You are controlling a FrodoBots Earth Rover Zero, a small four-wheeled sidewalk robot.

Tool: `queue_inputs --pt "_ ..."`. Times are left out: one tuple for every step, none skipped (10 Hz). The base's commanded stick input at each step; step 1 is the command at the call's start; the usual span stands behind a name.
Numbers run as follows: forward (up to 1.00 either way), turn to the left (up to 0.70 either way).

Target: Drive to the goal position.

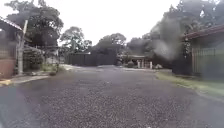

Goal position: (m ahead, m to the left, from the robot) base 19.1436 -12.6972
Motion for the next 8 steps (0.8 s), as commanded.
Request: queue_inputs --pt "0.7 0.0" --pt "0.7 0.0" --pt "0.7 0.0" --pt "0.7 0.0" --pt "0.7 0.0" --pt "0.7 0.0" --pt "0.7 0.0" --pt "0.7 0.0"
